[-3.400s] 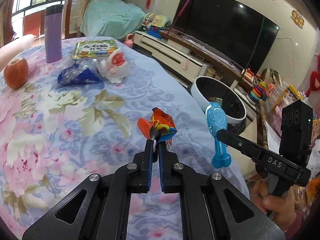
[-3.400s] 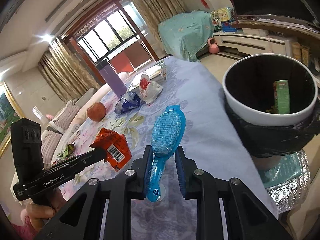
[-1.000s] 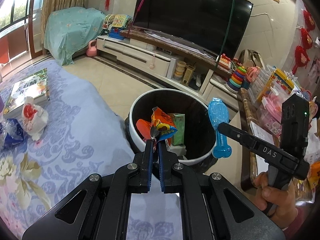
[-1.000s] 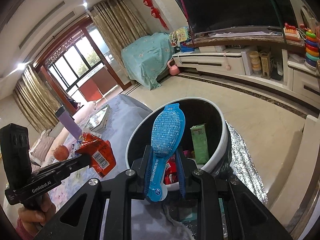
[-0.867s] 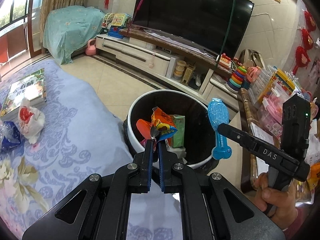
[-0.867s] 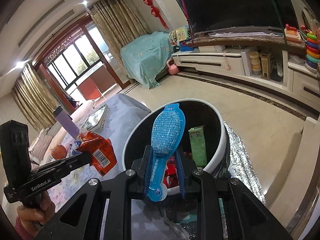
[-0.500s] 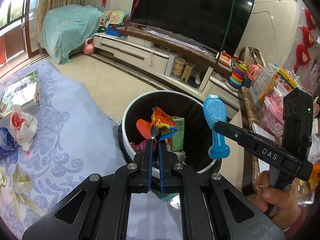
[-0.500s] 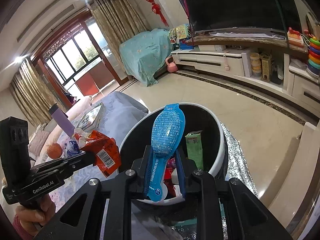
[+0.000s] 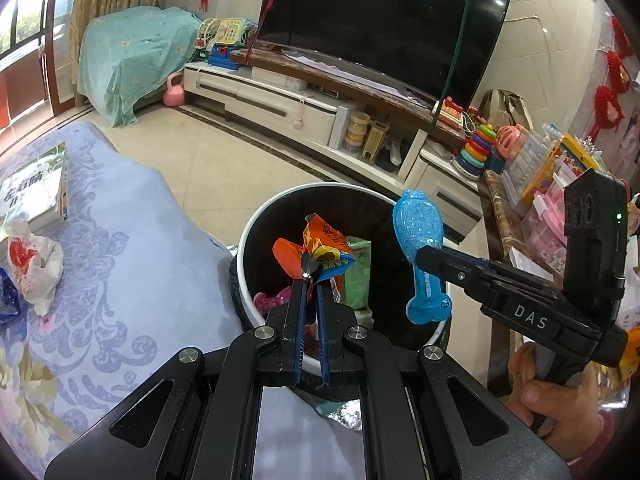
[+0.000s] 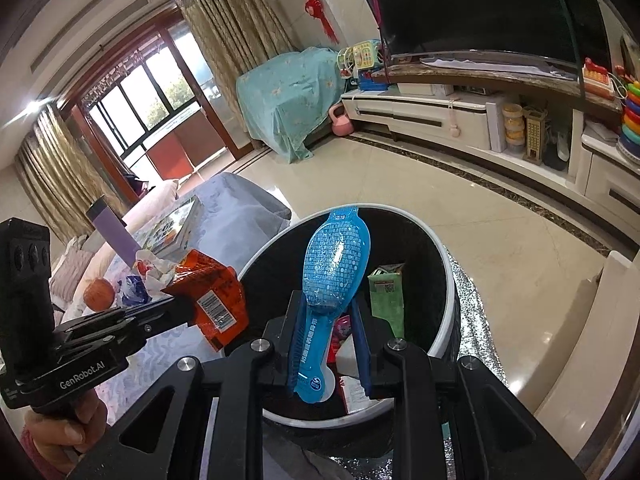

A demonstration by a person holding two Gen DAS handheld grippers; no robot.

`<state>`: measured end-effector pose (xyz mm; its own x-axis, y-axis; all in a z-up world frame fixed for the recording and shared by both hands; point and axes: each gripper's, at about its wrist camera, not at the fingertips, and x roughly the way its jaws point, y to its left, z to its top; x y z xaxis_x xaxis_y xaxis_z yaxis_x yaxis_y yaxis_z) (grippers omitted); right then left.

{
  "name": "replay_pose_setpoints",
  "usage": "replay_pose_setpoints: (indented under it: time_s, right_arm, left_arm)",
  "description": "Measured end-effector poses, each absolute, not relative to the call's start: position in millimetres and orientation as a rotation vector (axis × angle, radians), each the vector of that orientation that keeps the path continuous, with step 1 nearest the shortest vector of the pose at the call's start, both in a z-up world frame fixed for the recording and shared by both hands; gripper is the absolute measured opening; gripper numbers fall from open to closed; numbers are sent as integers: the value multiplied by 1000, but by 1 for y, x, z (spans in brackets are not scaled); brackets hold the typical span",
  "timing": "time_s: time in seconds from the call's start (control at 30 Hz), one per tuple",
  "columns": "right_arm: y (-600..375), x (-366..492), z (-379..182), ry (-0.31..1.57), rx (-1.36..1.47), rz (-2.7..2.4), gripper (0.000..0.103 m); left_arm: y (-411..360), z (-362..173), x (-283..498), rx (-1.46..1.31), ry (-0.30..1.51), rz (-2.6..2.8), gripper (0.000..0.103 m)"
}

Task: Collect trash
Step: 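Hold the blue brush and orange wrapper above the bin opening, then open both tools to drop the blue brush and orange wrapper into the bin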

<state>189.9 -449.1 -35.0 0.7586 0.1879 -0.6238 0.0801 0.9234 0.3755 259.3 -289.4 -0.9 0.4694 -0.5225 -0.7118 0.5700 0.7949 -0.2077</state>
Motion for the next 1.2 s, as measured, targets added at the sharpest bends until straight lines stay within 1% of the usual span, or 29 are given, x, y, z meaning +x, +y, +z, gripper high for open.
replay_pose_setpoints:
  time_s: [0.57, 0.6, 0.67, 0.7, 0.73, 0.77, 0.8, 0.83, 0.87, 0.9, 0.97, 1.03, 1.1, 1.13, 1.2]
  right_arm:
    - [-453, 200, -38, 750, 380, 52, 24]
    - [-453, 201, -38, 752, 379, 52, 26]
    - [-453, 202, -38, 755, 373, 47, 26]
    - [-455, 202, -38, 756, 373, 40, 29]
    - [-456, 202, -38, 756, 378, 37, 41]
    - [-457, 200, -39, 753, 389, 33, 48]
    - [-459, 199, -38, 745, 403, 33, 58]
    - [-460, 197, -37, 737, 408, 29, 62]
    - [-460, 195, -35, 728, 411, 25, 62]
    - [-460, 192, -32, 716, 413, 25, 62]
    - [-458, 190, -29, 702, 416, 26, 66]
    - [-455, 188, -24, 684, 420, 28, 76]
    - [-450, 186, -21, 668, 424, 36, 82]
    - [-446, 186, -19, 665, 425, 41, 85]
    - [-437, 186, -18, 664, 427, 59, 87]
  left_arm:
    - [-299, -7, 267, 66, 877, -681, 5]
    - [-300, -7, 268, 67, 879, -676, 7]
    - [-299, -7, 268, 70, 878, -660, 13]
    - [-299, -7, 269, 72, 883, -653, 16]
    - [-299, -8, 269, 72, 886, -647, 24]
    - [-297, -9, 269, 72, 886, -641, 36]
    - [-296, -8, 268, 69, 879, -636, 41]
    - [-293, -8, 267, 65, 870, -631, 47]
    - [-290, -8, 266, 63, 867, -625, 50]
    - [-286, -8, 265, 58, 866, -618, 51]
    - [-277, -9, 264, 40, 869, -608, 55]
    - [-265, -12, 262, 17, 875, -596, 58]
    - [-253, -13, 259, -5, 880, -584, 60]
    - [-244, -14, 257, -20, 881, -575, 61]
    - [-228, -16, 253, -42, 881, -559, 63]
